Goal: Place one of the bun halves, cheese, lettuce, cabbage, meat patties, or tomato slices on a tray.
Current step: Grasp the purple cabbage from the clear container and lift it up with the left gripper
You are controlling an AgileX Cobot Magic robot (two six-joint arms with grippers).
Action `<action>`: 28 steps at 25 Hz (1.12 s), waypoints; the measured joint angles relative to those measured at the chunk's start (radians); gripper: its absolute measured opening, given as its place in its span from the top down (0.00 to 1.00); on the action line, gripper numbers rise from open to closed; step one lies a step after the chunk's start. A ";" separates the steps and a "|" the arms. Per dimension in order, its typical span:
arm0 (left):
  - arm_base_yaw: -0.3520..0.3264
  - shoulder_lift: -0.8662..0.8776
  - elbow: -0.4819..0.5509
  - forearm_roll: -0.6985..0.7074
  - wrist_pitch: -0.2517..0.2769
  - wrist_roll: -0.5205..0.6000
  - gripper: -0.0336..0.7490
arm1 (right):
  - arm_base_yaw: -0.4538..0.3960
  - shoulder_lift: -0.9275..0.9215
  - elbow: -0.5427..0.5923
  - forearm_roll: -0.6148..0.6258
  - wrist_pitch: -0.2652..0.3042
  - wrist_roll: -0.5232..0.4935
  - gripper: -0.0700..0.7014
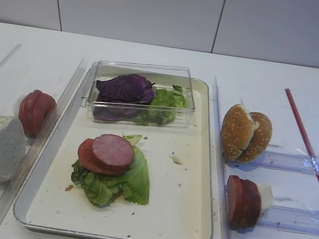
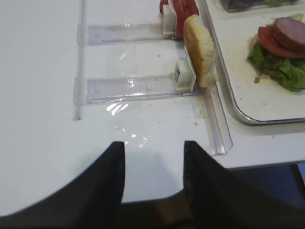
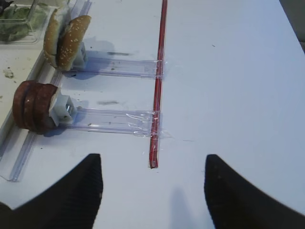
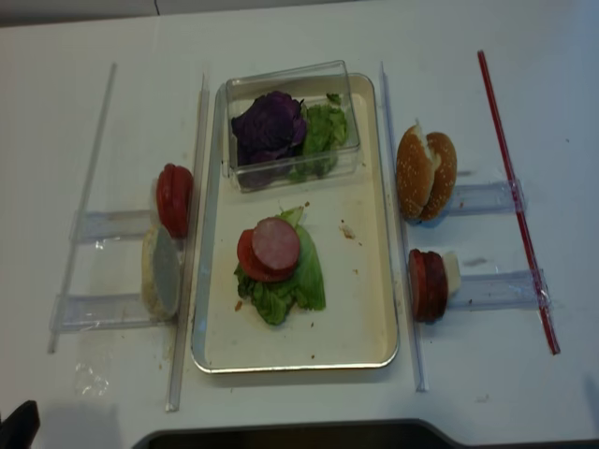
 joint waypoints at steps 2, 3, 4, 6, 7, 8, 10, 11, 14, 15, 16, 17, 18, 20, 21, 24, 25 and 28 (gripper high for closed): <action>0.000 0.094 -0.046 -0.006 0.016 -0.020 0.59 | 0.000 0.000 0.000 0.000 0.000 0.000 0.30; 0.000 0.135 -0.069 -0.007 0.025 -0.030 0.59 | 0.000 0.000 0.000 0.000 0.000 0.000 0.30; 0.000 0.186 -0.100 -0.007 0.035 -0.036 0.58 | 0.000 0.000 0.000 0.000 0.000 0.000 0.30; 0.000 0.285 -0.158 -0.010 0.046 -0.045 0.53 | 0.000 0.000 0.000 0.000 0.000 0.000 0.30; 0.000 0.325 -0.191 -0.010 0.047 -0.050 0.50 | 0.000 0.000 0.000 0.000 0.000 0.000 0.30; 0.000 0.380 -0.223 -0.010 0.047 -0.055 0.47 | 0.000 0.000 0.000 0.000 0.000 0.000 0.30; 0.000 0.459 -0.285 -0.010 0.052 -0.059 0.42 | 0.000 0.000 0.000 0.000 0.000 0.000 0.30; 0.000 0.509 -0.321 -0.010 0.055 -0.059 0.41 | 0.000 0.000 0.000 0.000 0.000 0.000 0.30; 0.000 0.678 -0.429 -0.010 0.055 -0.055 0.40 | 0.000 0.000 0.000 0.000 0.000 0.000 0.30; 0.000 0.722 -0.465 -0.012 0.055 -0.053 0.40 | 0.000 0.000 0.000 0.000 0.000 0.000 0.30; 0.000 0.772 -0.499 -0.017 0.053 -0.047 0.40 | 0.000 0.000 0.000 0.000 0.000 0.000 0.30; 0.000 0.812 -0.525 -0.027 0.053 -0.043 0.40 | 0.000 0.000 0.000 0.000 0.000 0.000 0.30; 0.000 0.856 -0.556 -0.034 0.053 -0.037 0.39 | 0.000 0.000 0.000 0.000 0.000 0.000 0.30; 0.000 0.943 -0.611 -0.052 0.053 -0.020 0.39 | 0.000 0.000 0.000 0.000 0.000 0.000 0.30; 0.000 0.979 -0.641 -0.059 0.053 -0.007 0.39 | 0.000 0.000 0.000 0.000 0.000 0.000 0.30; -0.004 1.102 -0.725 -0.065 0.051 0.023 0.39 | 0.000 0.000 0.000 0.000 0.000 0.000 0.30; -0.012 1.145 -0.756 -0.065 0.051 0.029 0.39 | 0.000 0.000 0.000 0.000 0.000 0.000 0.30; -0.050 1.261 -0.855 -0.065 0.049 0.050 0.39 | 0.000 0.000 0.000 0.000 0.000 0.000 0.30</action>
